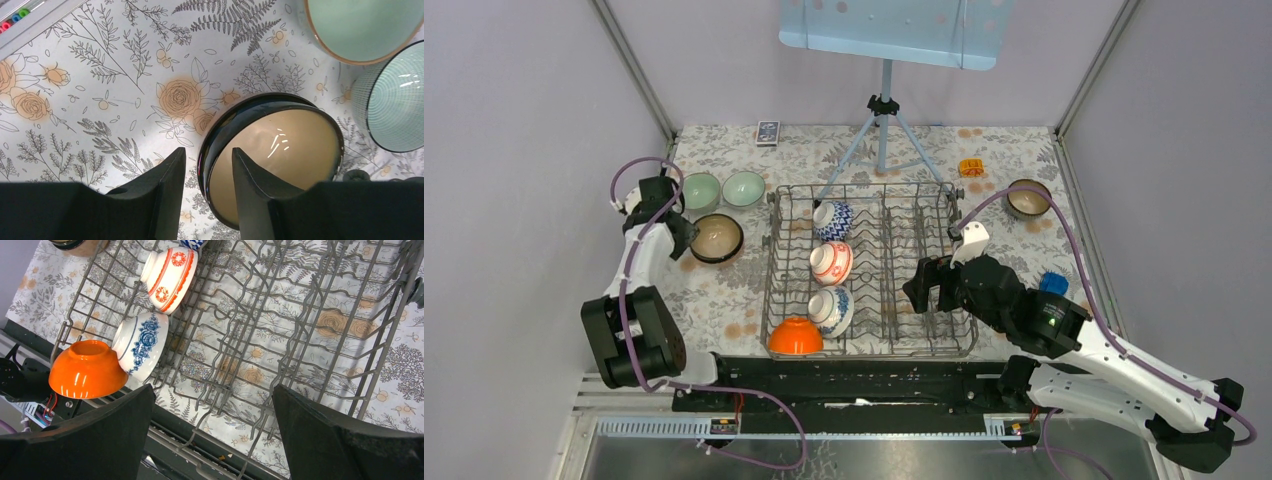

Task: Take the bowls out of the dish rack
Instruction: Place the bowl with the bowl.

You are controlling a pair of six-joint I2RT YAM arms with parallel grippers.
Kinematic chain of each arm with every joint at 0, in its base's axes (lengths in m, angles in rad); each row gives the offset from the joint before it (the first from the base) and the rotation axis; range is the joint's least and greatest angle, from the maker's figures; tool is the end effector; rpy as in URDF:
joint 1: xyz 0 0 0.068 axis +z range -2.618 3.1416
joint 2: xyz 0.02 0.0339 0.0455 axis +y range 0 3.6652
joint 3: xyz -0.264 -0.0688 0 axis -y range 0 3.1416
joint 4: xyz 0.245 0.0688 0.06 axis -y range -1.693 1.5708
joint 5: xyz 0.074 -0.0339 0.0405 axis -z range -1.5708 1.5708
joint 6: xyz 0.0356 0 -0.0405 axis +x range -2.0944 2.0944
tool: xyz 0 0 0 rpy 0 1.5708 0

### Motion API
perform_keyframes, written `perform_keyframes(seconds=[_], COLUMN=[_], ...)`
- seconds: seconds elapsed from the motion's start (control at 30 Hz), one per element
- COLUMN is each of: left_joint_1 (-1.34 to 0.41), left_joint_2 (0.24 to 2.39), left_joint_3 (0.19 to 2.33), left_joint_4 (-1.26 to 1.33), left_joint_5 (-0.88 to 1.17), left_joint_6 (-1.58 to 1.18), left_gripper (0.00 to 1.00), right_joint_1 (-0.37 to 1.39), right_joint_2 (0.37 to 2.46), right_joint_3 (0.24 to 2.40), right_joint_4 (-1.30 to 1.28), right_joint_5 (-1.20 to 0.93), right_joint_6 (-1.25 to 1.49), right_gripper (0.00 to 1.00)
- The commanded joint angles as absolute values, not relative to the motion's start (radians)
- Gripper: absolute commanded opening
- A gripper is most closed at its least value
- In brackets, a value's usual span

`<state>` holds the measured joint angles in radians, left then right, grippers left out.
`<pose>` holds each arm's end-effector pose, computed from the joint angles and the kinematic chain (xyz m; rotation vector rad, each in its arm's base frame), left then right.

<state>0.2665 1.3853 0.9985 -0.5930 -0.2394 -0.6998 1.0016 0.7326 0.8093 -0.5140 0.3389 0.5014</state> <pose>0.2692 0.0822 0.2460 -1.2487 2.1822 0.1307 0.0967 0.1291 0.3231 -0.2876 2.0170 0.6268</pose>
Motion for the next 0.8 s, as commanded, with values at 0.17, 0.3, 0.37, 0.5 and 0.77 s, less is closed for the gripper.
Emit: perform_keyframes(seconds=[0.17, 0.3, 0.37, 0.5, 0.77], left_joint_1=[0.266, 0.268, 0.268, 0.268, 0.267], left_joint_2=[1.440, 1.455, 1.464, 1.464, 1.442], left_joint_3=[1.035, 1.028, 1.027, 1.020, 0.994], left_joint_4=[-0.532, -0.517, -0.514, -0.506, -0.496], left_joint_5=[-0.252, -0.251, -0.246, -0.240, -0.242], left_joint_6=[-0.675, -0.680, -0.680, -0.680, -0.680], left_gripper=[0.35, 0.30, 0.26, 0.23, 0.24], right_joint_1=[1.006, 1.006, 1.006, 1.006, 1.006], right_joint_2=[0.726, 0.723, 0.723, 0.723, 0.739], right_joint_3=[0.808, 0.808, 0.808, 0.807, 0.808], right_joint_4=[-0.495, -0.497, -0.500, -0.500, -0.494], right_joint_5=[0.348, 0.347, 0.348, 0.347, 0.343], right_joint_6=[0.488, 0.488, 0.489, 0.492, 0.488], right_gripper=[0.95, 0.95, 0.95, 0.95, 0.95])
